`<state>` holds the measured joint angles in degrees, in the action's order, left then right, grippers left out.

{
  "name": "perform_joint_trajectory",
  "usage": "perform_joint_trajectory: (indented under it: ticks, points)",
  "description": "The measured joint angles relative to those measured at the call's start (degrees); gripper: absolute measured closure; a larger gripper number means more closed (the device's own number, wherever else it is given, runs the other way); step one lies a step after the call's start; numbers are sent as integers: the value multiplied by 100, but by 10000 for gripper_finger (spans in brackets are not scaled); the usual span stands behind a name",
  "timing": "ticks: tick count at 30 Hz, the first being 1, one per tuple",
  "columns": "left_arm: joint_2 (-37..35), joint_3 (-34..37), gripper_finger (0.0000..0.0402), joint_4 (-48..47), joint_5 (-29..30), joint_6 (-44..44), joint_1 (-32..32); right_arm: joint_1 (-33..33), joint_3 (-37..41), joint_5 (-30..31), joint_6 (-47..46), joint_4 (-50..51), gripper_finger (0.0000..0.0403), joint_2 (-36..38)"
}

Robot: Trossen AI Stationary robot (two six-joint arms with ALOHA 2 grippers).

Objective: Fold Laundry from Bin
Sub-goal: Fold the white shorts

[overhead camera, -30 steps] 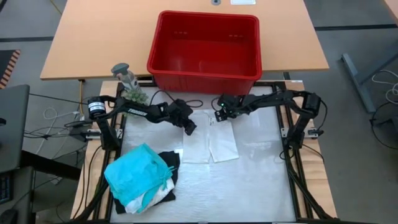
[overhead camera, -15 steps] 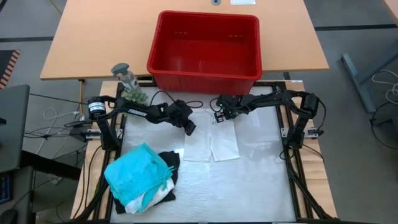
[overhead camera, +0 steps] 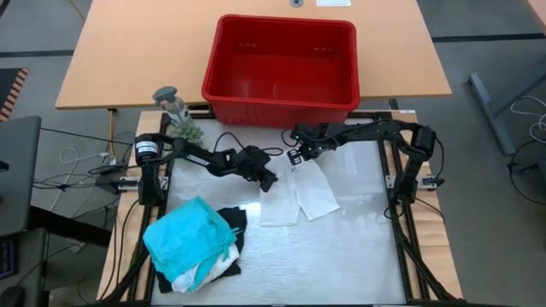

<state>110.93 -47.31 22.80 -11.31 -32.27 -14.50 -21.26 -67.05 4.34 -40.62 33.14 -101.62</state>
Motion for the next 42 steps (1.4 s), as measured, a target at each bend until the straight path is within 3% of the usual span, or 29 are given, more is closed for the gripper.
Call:
perform_joint_trajectory:
  ticks: [14,33,42]
  points:
    - [-15,-337,281,-62,-130,-186,11,517,-544,-406,11,-167,380,9]
    - [-8,-431,281,-37,-128,-314,20,585,-758,-1092,-562,-370,379,11]
    - [-386,-428,281,-531,-1232,-171,-277,536,-758,-1105,-394,-594,379,11]
